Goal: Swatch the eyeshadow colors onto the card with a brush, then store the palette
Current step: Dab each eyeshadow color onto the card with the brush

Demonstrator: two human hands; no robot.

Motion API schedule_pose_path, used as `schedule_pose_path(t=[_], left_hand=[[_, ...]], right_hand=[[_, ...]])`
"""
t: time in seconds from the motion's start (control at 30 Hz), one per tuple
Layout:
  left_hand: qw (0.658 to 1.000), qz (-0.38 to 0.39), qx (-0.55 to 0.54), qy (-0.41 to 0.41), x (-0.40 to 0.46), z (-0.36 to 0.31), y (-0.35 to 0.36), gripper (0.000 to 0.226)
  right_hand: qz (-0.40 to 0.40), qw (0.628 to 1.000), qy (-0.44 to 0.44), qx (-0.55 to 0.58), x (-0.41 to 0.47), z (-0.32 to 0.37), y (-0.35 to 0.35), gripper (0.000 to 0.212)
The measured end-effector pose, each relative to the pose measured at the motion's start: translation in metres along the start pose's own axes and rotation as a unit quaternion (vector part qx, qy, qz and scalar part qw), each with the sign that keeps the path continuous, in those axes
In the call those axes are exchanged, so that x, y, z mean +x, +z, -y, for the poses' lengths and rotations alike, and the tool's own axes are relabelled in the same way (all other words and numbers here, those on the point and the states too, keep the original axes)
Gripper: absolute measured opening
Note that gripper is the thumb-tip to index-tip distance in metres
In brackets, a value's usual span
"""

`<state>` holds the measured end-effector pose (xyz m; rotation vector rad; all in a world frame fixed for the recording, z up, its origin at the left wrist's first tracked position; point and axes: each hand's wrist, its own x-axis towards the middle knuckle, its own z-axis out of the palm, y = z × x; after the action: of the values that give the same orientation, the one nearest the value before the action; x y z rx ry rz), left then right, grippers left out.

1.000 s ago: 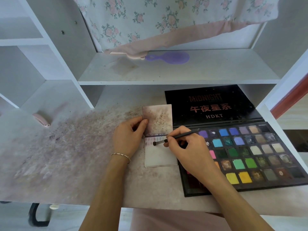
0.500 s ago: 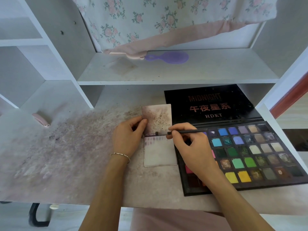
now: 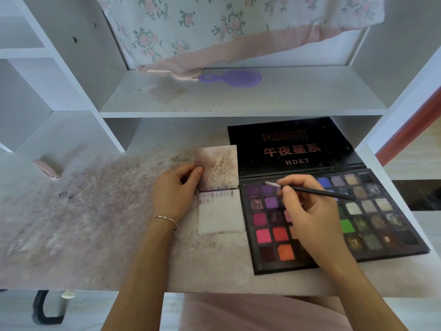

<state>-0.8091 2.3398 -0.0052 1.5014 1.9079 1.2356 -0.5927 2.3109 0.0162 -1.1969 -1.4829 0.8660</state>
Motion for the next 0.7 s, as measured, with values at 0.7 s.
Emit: schedule_pose_path(t=[0.7], left_hand=[[0.999,-0.011,0.005,0.035,0.003,0.005,0.003,0.017]], right_hand=[[-0.097,0.985,-0.017,-0.140,-0.006,-0.025,-0.052,0.018]])
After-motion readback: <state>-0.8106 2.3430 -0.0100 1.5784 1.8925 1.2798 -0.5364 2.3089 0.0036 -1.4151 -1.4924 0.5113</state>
